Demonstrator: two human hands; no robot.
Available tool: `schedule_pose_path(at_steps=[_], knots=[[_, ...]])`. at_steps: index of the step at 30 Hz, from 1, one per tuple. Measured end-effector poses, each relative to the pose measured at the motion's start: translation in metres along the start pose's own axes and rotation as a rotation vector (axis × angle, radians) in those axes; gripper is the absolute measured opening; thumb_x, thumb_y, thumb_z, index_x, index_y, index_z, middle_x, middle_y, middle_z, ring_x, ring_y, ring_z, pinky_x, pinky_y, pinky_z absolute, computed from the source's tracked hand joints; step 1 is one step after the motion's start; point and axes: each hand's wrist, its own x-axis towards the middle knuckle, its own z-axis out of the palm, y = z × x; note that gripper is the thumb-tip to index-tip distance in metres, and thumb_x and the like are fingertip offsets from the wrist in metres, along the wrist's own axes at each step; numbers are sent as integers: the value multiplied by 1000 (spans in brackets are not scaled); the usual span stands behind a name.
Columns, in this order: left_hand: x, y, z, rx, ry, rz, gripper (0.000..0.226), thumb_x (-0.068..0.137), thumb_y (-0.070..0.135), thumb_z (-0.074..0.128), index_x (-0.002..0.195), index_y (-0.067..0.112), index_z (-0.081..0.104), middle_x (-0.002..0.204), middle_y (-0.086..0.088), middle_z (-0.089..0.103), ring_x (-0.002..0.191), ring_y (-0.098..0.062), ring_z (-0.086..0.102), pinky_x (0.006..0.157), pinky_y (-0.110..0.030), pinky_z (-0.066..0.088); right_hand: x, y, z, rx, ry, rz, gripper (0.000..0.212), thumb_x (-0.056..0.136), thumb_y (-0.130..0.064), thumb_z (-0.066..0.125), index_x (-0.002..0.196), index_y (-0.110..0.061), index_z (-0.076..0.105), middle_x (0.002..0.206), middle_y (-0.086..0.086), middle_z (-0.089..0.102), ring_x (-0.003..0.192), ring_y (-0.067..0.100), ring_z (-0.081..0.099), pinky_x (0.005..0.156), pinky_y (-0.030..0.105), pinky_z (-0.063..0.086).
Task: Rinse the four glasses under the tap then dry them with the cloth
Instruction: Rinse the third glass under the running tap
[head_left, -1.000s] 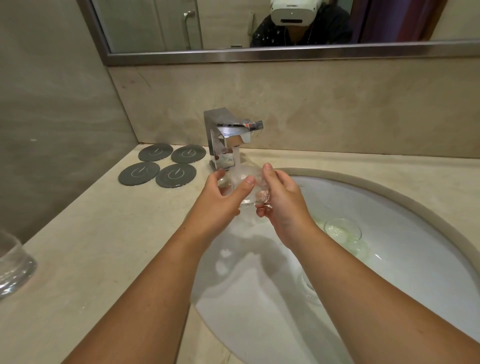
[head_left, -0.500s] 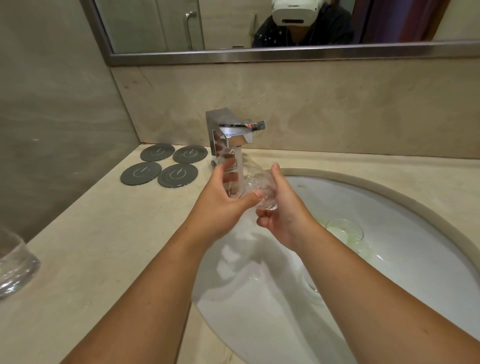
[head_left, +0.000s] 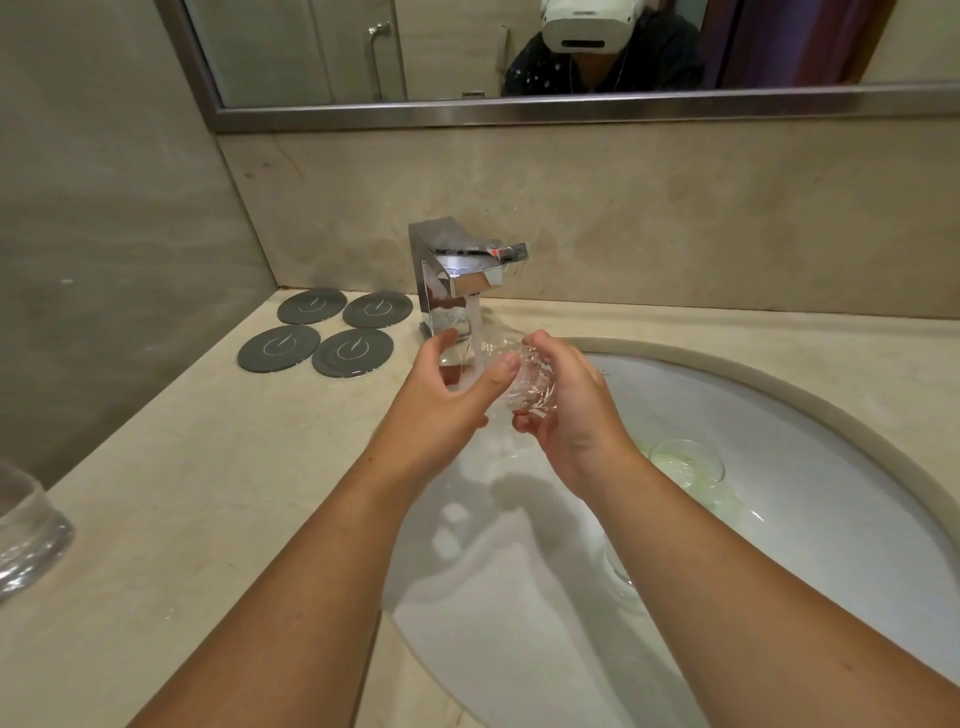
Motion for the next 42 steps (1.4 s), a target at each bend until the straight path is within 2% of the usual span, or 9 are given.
schedule_pose_path(at_steps=[2, 6, 13, 16, 20, 26, 31, 36, 42], knots=[[1, -2, 0, -41, -5, -34, 99, 73, 63, 78, 158, 33, 38, 150, 2, 60, 132, -12, 63, 80, -21, 61, 0, 1, 0, -35, 15, -22, 13, 96, -34, 70, 102, -23, 73, 92, -2, 69, 73, 19, 61, 52, 30, 39], [4, -4, 1, -90, -23, -102, 78, 91, 49, 76, 158, 36, 39, 131, 12, 68, 119, -4, 67, 106, -40, 56, -1, 2, -2, -158, 82, -143, 22, 97, -34, 74, 116, -24, 70, 101, -3, 69, 84, 18, 62, 57, 30, 44], [8, -5, -1, -171, -10, -187, 98, 60, 62, 67, 152, 35, 48, 142, 1, 66, 90, -14, 65, 94, -40, 60, -3, 8, 3, -279, 85, -245, 56, 66, -71, 77, 111, -39, 66, 102, -13, 72, 83, 14, 63, 72, 34, 48], [6, -3, 0, -197, -31, -233, 89, 72, 57, 75, 152, 30, 49, 140, -1, 66, 102, -22, 67, 84, -35, 58, -4, 6, 1, -263, 89, -214, 52, 75, -67, 80, 115, -37, 66, 114, -7, 74, 85, 15, 65, 67, 30, 50], [3, 0, 0, -283, -58, -247, 41, 104, 38, 67, 140, 22, 56, 124, -3, 72, 95, -27, 70, 85, -33, 58, -6, 0, -1, -217, 91, -162, 43, 91, -49, 79, 124, -26, 65, 125, 3, 72, 60, 9, 61, 53, 27, 47], [-2, 5, -2, -271, -101, -295, 53, 96, 49, 74, 140, 24, 59, 124, -8, 73, 94, -28, 71, 89, -35, 59, -18, -16, -4, -340, 100, -214, 49, 80, -62, 83, 117, -33, 68, 111, 0, 75, 73, 13, 64, 65, 30, 49], [-7, 13, -6, -357, -169, -464, 25, 103, 34, 57, 124, 23, 64, 106, -14, 66, 90, -31, 62, 84, -36, 59, -34, -36, -5, -666, 113, -313, 58, 76, -59, 87, 122, -34, 62, 95, -11, 65, 88, 7, 65, 69, 21, 46], [-15, 27, -13, -173, -225, -532, 34, 97, 25, 53, 130, 24, 64, 113, -16, 65, 94, -33, 67, 96, -39, 59, -47, -47, -5, -946, 59, -361, 75, 74, -64, 86, 135, -31, 56, 114, -1, 64, 106, 17, 63, 79, 28, 50], [-34, 35, -12, -159, -265, -513, 30, 103, 37, 62, 132, 27, 60, 122, -15, 69, 90, -31, 70, 97, -40, 59, -60, -47, -21, -695, 69, -186, 65, 75, -66, 85, 125, -32, 62, 112, -4, 69, 87, 11, 64, 67, 26, 46]])
